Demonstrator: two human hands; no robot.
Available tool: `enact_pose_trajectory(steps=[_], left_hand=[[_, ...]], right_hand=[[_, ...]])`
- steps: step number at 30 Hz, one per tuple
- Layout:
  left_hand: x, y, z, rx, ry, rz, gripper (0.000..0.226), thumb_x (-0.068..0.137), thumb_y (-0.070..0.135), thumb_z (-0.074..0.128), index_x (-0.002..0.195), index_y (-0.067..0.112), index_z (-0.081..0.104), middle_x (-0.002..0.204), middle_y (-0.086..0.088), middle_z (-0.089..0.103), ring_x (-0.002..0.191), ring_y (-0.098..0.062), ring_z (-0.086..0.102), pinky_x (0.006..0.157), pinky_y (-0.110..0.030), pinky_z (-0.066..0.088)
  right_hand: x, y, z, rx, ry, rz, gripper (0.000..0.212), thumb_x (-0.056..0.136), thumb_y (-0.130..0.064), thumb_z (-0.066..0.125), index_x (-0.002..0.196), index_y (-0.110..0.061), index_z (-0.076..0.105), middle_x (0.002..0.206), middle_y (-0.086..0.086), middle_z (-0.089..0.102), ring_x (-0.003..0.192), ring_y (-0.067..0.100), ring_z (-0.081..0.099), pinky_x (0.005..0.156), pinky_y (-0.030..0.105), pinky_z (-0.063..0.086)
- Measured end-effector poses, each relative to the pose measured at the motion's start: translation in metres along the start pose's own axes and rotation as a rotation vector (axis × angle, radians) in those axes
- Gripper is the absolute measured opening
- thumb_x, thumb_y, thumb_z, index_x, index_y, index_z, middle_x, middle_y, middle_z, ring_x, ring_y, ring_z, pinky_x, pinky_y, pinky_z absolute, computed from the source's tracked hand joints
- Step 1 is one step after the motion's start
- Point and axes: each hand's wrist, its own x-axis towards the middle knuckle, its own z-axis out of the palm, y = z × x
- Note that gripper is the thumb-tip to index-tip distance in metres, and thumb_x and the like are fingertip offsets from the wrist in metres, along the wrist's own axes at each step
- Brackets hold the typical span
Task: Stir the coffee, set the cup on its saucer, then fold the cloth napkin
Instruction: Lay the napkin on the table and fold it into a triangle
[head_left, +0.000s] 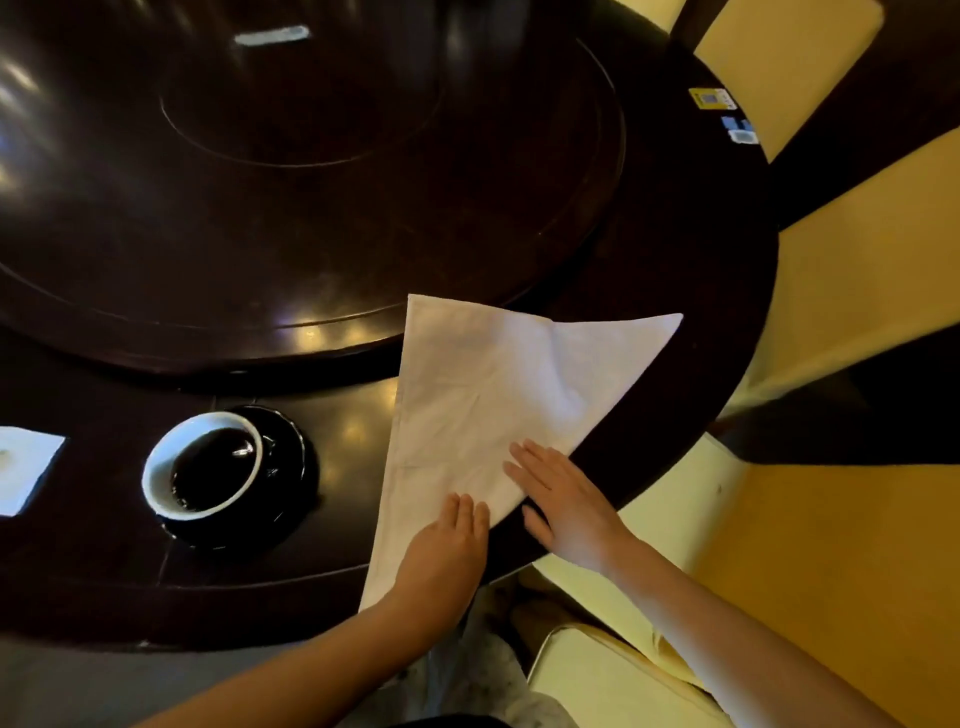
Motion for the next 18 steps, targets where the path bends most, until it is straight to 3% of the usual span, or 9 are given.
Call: enact_pose_trajectory(steps=[2, 5, 7, 8, 11, 14, 16, 18], left_hand=[[-0.014, -0.007, 0.002, -0.002, 0.013, 0.002, 0.071, 0.037, 0.022, 0.09, 0.103, 0.005, 0.07, 0.102, -0.015, 0.072, 0.094, -0.029, 0.069, 0.051, -0.025, 0.055], [-0.029, -0.021, 0.01, -0.043, 0.121, 0.051, 0.066, 0.031, 0.021, 0.09, 0.093, 0.01, 0.071, 0.095, -0.009, 0.073, 0.086, -0.025, 0.071, 0.049, -0.025, 0.055], [-0.038, -0.03, 0.006, -0.068, 0.09, 0.024, 0.059, 0.04, 0.02, 0.088, 0.094, 0.012, 0.067, 0.096, -0.006, 0.07, 0.087, -0.024, 0.068, 0.052, -0.028, 0.055], [-0.042, -0.034, 0.002, -0.081, 0.082, -0.001, 0.047, 0.054, 0.018, 0.082, 0.096, 0.013, 0.062, 0.099, -0.005, 0.066, 0.09, -0.024, 0.065, 0.057, -0.03, 0.054], [-0.044, -0.053, -0.008, -0.177, 0.081, -0.132, 0.015, 0.085, 0.011, 0.049, 0.099, 0.012, 0.054, 0.104, -0.009, 0.062, 0.096, -0.029, 0.058, 0.071, -0.037, 0.046], [-0.045, -0.073, -0.032, -0.376, 0.107, -0.204, 0.016, 0.089, 0.017, 0.047, 0.094, 0.011, 0.062, 0.091, -0.005, 0.065, 0.079, -0.023, 0.058, 0.063, -0.031, 0.043], [-0.047, -0.086, -0.047, -0.457, 0.128, -0.201, 0.016, 0.089, 0.018, 0.051, 0.093, 0.012, 0.065, 0.08, 0.001, 0.059, 0.068, -0.015, 0.052, 0.056, -0.024, 0.038], [-0.047, -0.094, -0.061, -0.566, 0.11, -0.186, 0.013, 0.087, 0.017, 0.055, 0.09, 0.011, 0.067, 0.073, 0.002, 0.056, 0.059, -0.01, 0.05, 0.055, -0.024, 0.043]], right_hand=[[-0.002, -0.009, 0.003, 0.043, -0.001, 0.051, 0.056, 0.09, -0.037, 0.033, 0.141, -0.014, 0.032, 0.151, 0.008, 0.032, 0.141, 0.023, 0.025, 0.116, 0.04, 0.02], [-0.006, -0.012, 0.003, 0.137, 0.006, 0.096, 0.056, 0.093, -0.037, 0.029, 0.145, -0.016, 0.026, 0.154, 0.003, 0.021, 0.143, 0.018, 0.014, 0.118, 0.036, 0.011], [-0.006, -0.015, 0.001, 0.221, 0.049, 0.132, 0.052, 0.095, -0.037, 0.028, 0.141, -0.015, 0.034, 0.152, 0.003, 0.026, 0.142, 0.018, 0.018, 0.116, 0.035, 0.011], [-0.005, -0.017, 0.0, 0.266, 0.077, 0.153, 0.05, 0.096, -0.037, 0.026, 0.137, -0.013, 0.042, 0.15, 0.005, 0.034, 0.14, 0.019, 0.024, 0.115, 0.035, 0.014], [0.001, -0.023, -0.002, 0.354, 0.165, 0.24, 0.04, 0.097, -0.031, 0.034, 0.115, -0.009, 0.062, 0.135, 0.01, 0.054, 0.131, 0.025, 0.043, 0.112, 0.042, 0.031], [-0.002, -0.028, -0.004, 0.351, 0.276, 0.304, 0.023, 0.09, -0.023, 0.05, 0.097, -0.011, 0.068, 0.121, 0.007, 0.065, 0.114, 0.027, 0.056, 0.097, 0.045, 0.047], [-0.011, -0.031, -0.005, 0.348, 0.31, 0.341, 0.023, 0.087, -0.028, 0.049, 0.091, -0.016, 0.068, 0.114, 0.002, 0.067, 0.103, 0.022, 0.053, 0.09, 0.04, 0.047], [-0.022, -0.033, -0.006, 0.343, 0.325, 0.39, 0.021, 0.084, -0.032, 0.05, 0.085, -0.021, 0.068, 0.105, 0.001, 0.067, 0.097, 0.022, 0.05, 0.085, 0.037, 0.044]])
